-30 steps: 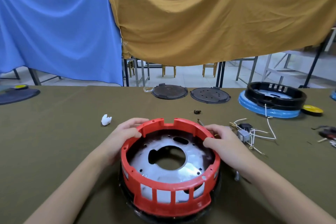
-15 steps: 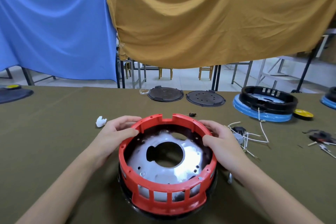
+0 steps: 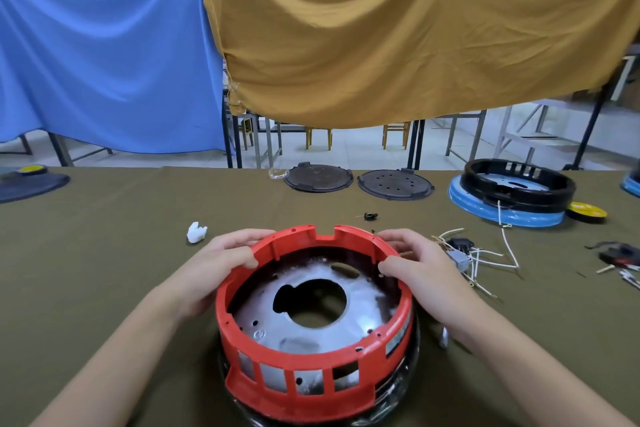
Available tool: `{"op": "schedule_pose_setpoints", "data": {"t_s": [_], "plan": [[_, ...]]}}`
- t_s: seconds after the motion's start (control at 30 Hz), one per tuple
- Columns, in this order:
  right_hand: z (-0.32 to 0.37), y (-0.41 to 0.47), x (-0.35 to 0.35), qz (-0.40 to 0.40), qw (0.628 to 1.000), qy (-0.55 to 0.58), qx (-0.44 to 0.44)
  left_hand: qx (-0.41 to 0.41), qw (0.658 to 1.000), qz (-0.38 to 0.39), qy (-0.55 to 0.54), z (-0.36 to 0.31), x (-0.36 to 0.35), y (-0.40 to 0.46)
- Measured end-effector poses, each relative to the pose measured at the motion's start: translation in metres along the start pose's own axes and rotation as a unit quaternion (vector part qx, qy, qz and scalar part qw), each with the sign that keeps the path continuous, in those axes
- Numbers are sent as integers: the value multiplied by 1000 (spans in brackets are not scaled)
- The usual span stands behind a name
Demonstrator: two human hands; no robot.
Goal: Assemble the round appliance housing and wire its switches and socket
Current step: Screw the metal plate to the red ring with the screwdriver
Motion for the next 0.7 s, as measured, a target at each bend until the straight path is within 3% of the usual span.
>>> {"op": "schedule_pose_setpoints", "data": {"t_s": [0.3,0.47,0.7], "plan": [[5,3,-1,66,983,172,3,18,997,-56,-40,2,4,0],[-1,16,35,-28,945,324,-25,52,992,-100,-62,9,19,3],[-19,25,64,-131,961,240,-44,46,982,-182,-38,8,35,2]]}}
Point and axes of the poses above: each hand's wrist, its own y-axis towards the middle knuckle, its own x-axis out of the back of the hand, z = x × y, the point moved 8 cm from there along y, towards the middle knuckle, and after that the axes turned 6 degrees about -x, right-handed, at the moved point
